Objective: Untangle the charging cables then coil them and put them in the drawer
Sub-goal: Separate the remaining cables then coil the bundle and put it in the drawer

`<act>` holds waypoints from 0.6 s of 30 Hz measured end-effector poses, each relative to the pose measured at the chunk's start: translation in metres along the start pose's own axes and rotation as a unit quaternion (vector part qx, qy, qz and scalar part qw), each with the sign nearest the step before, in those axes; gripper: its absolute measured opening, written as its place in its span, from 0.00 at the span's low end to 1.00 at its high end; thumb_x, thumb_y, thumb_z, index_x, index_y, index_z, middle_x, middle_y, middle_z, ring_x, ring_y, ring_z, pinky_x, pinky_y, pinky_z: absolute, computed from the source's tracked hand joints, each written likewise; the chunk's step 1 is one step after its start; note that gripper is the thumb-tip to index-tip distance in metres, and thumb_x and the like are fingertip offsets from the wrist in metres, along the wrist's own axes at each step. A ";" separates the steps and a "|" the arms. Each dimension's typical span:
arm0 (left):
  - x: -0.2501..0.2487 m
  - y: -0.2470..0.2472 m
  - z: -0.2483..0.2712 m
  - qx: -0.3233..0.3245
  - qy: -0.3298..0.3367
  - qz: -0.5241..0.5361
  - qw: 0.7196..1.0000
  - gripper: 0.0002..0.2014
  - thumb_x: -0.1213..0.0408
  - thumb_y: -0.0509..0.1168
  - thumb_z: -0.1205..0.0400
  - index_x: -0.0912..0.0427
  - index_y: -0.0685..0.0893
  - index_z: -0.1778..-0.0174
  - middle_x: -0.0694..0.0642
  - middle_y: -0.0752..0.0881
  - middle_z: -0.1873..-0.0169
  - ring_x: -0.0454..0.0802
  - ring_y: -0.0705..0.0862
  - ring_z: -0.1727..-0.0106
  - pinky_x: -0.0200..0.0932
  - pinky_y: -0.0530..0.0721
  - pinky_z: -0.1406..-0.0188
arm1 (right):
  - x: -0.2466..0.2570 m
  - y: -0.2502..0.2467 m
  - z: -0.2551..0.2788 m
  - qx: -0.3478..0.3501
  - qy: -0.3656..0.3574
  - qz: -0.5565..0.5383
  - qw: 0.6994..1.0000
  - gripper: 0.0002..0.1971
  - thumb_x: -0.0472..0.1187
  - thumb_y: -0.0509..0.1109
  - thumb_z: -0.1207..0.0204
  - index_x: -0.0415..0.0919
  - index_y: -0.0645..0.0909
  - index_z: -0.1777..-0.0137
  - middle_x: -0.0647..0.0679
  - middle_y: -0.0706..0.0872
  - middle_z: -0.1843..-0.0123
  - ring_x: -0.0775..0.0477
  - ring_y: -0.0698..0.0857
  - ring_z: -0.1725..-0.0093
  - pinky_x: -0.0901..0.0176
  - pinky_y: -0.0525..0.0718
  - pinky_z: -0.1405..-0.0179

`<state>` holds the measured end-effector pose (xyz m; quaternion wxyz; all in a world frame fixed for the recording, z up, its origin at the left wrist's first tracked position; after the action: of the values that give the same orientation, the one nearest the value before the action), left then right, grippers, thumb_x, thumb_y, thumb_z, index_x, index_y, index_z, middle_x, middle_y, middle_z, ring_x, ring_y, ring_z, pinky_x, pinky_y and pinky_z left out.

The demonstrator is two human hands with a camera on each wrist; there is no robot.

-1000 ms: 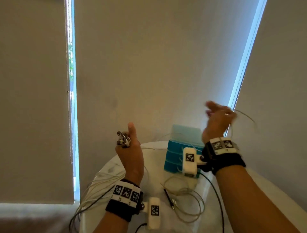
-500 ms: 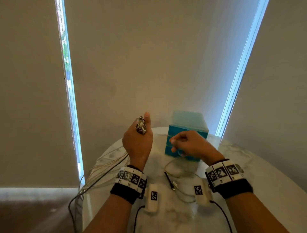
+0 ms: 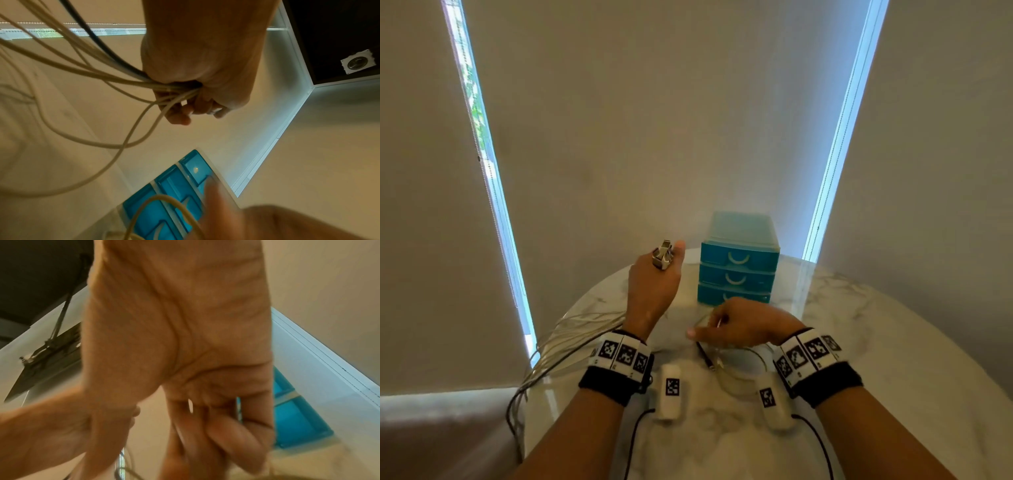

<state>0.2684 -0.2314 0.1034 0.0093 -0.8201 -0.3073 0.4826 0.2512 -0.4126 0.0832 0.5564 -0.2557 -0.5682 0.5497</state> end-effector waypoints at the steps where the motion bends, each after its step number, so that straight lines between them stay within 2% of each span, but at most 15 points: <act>1: -0.001 0.001 0.001 0.011 -0.006 0.024 1.000 0.30 0.46 0.62 0.06 0.53 0.72 0.75 0.50 0.77 0.79 0.53 0.76 0.71 0.51 0.75 0.64 | -0.004 0.007 -0.002 0.021 0.005 0.048 0.999 0.24 0.76 0.73 0.24 0.56 0.90 0.51 0.56 0.90 0.49 0.52 0.88 0.47 0.53 0.87 0.40; 3: 0.000 0.003 0.004 0.037 -0.017 0.042 0.998 0.29 0.45 0.63 0.07 0.52 0.71 0.74 0.50 0.75 0.80 0.52 0.75 0.71 0.52 0.74 0.63 | -0.009 0.008 -0.004 -0.010 -0.027 0.014 0.999 0.14 0.63 0.77 0.18 0.53 0.91 0.51 0.54 0.92 0.49 0.50 0.89 0.46 0.55 0.87 0.42; 4: 0.001 0.005 0.005 0.062 -0.025 0.048 0.997 0.29 0.43 0.63 0.08 0.52 0.72 0.74 0.50 0.76 0.80 0.50 0.75 0.72 0.52 0.75 0.62 | -0.013 0.003 -0.003 -0.054 -0.044 -0.060 0.996 0.11 0.58 0.76 0.16 0.51 0.90 0.50 0.54 0.92 0.51 0.52 0.89 0.49 0.58 0.86 0.46; 5: 0.001 0.008 0.006 0.095 -0.029 0.051 0.994 0.28 0.41 0.64 0.09 0.51 0.73 0.73 0.49 0.78 0.80 0.46 0.76 0.73 0.51 0.76 0.63 | -0.017 -0.004 0.000 -0.115 -0.055 -0.155 0.980 0.11 0.56 0.75 0.14 0.50 0.90 0.50 0.54 0.92 0.55 0.54 0.90 0.54 0.60 0.86 0.51; 7: 0.002 0.014 0.009 0.165 -0.019 0.038 0.985 0.25 0.39 0.66 0.10 0.50 0.78 0.70 0.43 0.81 0.80 0.37 0.76 0.76 0.47 0.77 0.64 | -0.030 -0.019 0.008 -0.237 -0.067 -0.331 0.911 0.12 0.53 0.73 0.11 0.45 0.89 0.47 0.51 0.90 0.63 0.53 0.88 0.64 0.62 0.86 0.63; 8: 0.002 0.017 0.010 0.200 -0.012 0.030 0.979 0.23 0.39 0.67 0.11 0.48 0.82 0.68 0.40 0.83 0.79 0.35 0.77 0.77 0.45 0.78 0.66 | -0.038 -0.025 0.012 -0.276 -0.069 -0.393 0.874 0.13 0.51 0.72 0.10 0.41 0.89 0.46 0.50 0.88 0.66 0.52 0.87 0.66 0.62 0.86 0.65; 10: 0.003 0.024 0.013 0.278 0.004 0.006 0.961 0.19 0.39 0.68 0.11 0.47 0.89 0.62 0.35 0.83 0.80 0.33 0.79 0.77 0.39 0.80 0.69 | -0.055 -0.027 0.018 -0.311 -0.063 -0.486 0.814 0.15 0.49 0.70 0.08 0.36 0.89 0.43 0.47 0.87 0.67 0.49 0.85 0.66 0.59 0.85 0.66; 12: 0.003 0.029 0.017 0.353 0.021 -0.029 0.935 0.19 0.39 0.67 0.11 0.51 0.93 0.52 0.33 0.83 0.79 0.31 0.80 0.76 0.32 0.77 0.72 | -0.070 -0.025 0.021 -0.313 -0.048 -0.576 0.753 0.15 0.46 0.68 0.07 0.34 0.89 0.40 0.47 0.86 0.64 0.47 0.84 0.64 0.57 0.85 0.63; 14: 0.001 0.032 0.021 0.400 0.027 -0.048 0.915 0.22 0.38 0.64 0.11 0.51 0.93 0.42 0.30 0.82 0.79 0.30 0.80 0.77 0.28 0.76 0.73 | -0.080 -0.019 0.023 -0.301 -0.036 -0.663 0.684 0.15 0.43 0.67 0.07 0.31 0.88 0.38 0.46 0.87 0.60 0.49 0.85 0.63 0.59 0.86 0.63; 18: -0.002 0.033 0.025 0.438 0.026 -0.045 0.897 0.21 0.41 0.60 0.08 0.50 0.92 0.38 0.29 0.81 0.81 0.31 0.79 0.78 0.31 0.77 0.72 | -0.088 -0.006 0.028 -0.262 -0.035 -0.796 0.545 0.11 0.41 0.69 0.08 0.31 0.87 0.40 0.45 0.87 0.58 0.52 0.86 0.61 0.66 0.91 0.61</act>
<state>0.2638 -0.2659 0.0814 0.3976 -0.7307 -0.1006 0.5457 0.2499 -0.5033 0.0634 0.6534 0.1861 -0.6768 -0.2835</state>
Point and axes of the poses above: each hand's wrist, its own z-axis away from the middle knuckle, its own y-axis out of the palm, x = y × z, the point moved 3 cm from there along -z, towards the middle knuckle
